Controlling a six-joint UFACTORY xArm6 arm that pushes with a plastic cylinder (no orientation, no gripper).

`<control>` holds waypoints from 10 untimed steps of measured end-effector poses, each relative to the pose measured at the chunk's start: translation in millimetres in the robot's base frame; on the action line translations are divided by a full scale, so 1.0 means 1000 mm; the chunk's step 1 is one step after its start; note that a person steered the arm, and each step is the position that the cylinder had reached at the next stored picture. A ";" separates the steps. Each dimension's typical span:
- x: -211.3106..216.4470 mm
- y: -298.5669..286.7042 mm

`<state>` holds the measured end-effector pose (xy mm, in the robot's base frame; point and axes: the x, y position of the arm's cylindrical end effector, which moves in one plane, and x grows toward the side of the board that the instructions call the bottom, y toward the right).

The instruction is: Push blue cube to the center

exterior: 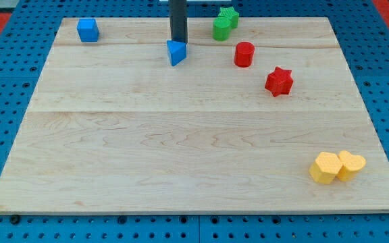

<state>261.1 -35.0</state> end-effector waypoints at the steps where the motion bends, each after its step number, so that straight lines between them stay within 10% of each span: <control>1: -0.013 -0.014; 7: -0.068 -0.146; 10: -0.005 -0.168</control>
<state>256.2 -202.9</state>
